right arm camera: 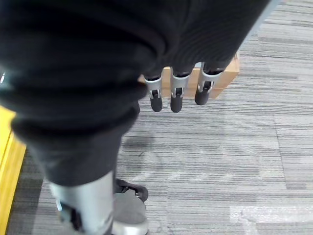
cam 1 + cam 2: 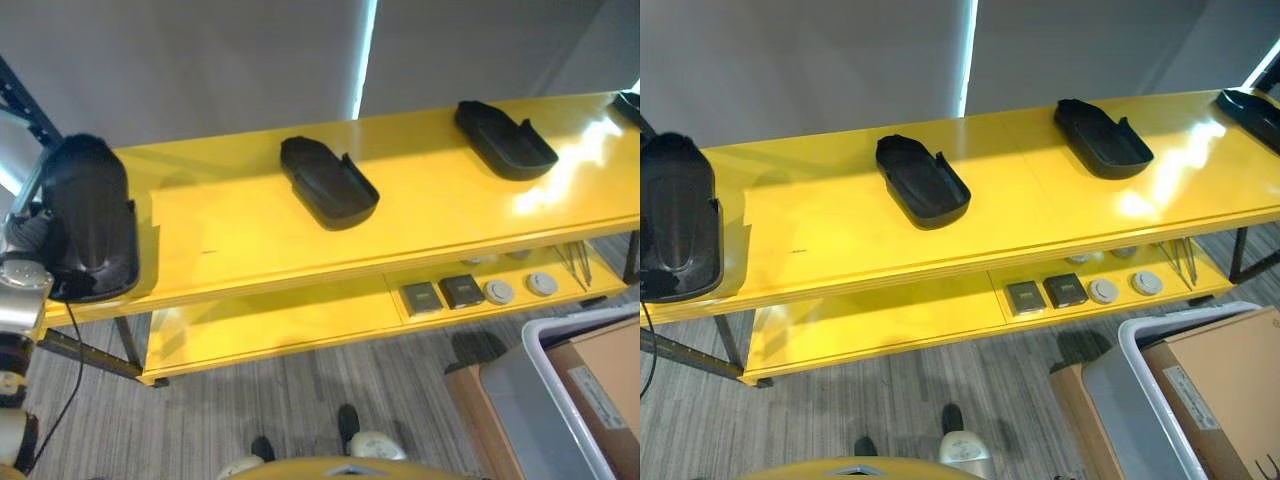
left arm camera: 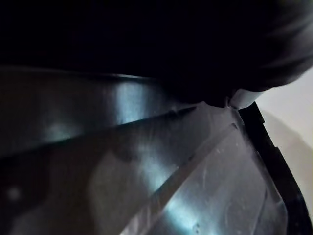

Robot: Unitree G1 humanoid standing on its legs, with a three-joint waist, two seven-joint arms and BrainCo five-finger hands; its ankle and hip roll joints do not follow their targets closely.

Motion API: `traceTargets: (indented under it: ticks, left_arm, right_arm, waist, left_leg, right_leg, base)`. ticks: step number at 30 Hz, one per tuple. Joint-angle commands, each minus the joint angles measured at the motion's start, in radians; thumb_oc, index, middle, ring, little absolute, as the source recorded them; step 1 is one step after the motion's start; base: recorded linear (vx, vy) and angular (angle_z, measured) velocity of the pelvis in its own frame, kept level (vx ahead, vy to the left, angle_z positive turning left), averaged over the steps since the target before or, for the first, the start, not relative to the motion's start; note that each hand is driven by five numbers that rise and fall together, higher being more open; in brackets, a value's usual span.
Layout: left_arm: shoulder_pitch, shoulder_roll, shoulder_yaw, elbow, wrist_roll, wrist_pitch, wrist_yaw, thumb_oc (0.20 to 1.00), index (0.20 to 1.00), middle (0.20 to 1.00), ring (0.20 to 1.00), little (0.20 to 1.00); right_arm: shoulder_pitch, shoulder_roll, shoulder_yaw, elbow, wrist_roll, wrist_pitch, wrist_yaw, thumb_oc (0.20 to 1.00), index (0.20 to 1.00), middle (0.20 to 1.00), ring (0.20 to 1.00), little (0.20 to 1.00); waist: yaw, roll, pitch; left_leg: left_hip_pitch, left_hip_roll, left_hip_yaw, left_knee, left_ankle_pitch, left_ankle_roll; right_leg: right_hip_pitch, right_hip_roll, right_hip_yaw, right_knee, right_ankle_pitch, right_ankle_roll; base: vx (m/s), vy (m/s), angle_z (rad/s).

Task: Move parts from the plastic box to the shelf.

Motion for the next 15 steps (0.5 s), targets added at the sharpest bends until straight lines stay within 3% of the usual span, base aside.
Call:
traceTargets:
  ticks: [1,7,13,15]
  left_arm:
    - [-0.135,0.101,0.004,0.025,0.023,-0.023,-0.048,0.2,0.2,0.2,0.2,0.2]
    - [-0.174,0.092,-0.031,0.091,0.089,-0.016,-0.082,0.2,0.2,0.2,0.2,0.2]
    - [-0.239,0.083,-0.091,0.163,0.166,-0.006,-0.051,0.2,0.2,0.2,0.2,0.2]
    - [-0.294,0.077,-0.137,0.204,0.213,0.014,0.001,0.2,0.2,0.2,0.2,0.2]
  right_arm:
    - [0.008,-0.04,0.034,0.007,-0.04,-0.004,0.02,1.0,1.0,1.0,1.0,1.0]
    - [0.029,-0.046,0.027,0.005,-0.056,-0.006,0.033,1.0,1.0,1.0,1.0,1.0]
    - [0.03,-0.05,0.036,0.021,-0.051,-0.011,0.042,1.0,1.0,1.0,1.0,1.0]
    - [0.02,-0.054,0.046,0.032,-0.036,-0.029,0.046,1.0,1.0,1.0,1.0,1.0]
  waist:
    - [-0.009,-0.007,0.018]
    - [-0.025,-0.016,0.02]
    - [-0.032,-0.029,0.03]
    - [-0.036,-0.038,0.056]
  left_leg:
    - [-0.086,0.016,-0.04,0.125,-0.066,0.026]
    - [-0.076,0.018,-0.027,0.143,-0.078,0.032]
    - [-0.1,0.026,-0.022,0.182,-0.092,0.04]
    - [-0.133,0.03,-0.028,0.22,-0.106,0.046]
  right_leg:
    - [-0.023,-0.002,0.088,0.102,-0.103,0.071]
    - [-0.019,0.001,0.105,0.114,-0.108,0.074]
    - [-0.037,0.006,0.114,0.141,-0.116,0.075]
    - [-0.057,0.012,0.12,0.164,-0.127,0.07]
  base:
    - [0.11,0.041,-0.18]
    - [0.09,0.014,-0.06]
    - [0.03,-0.023,-0.08]
    - [-0.07,-0.037,-0.12]
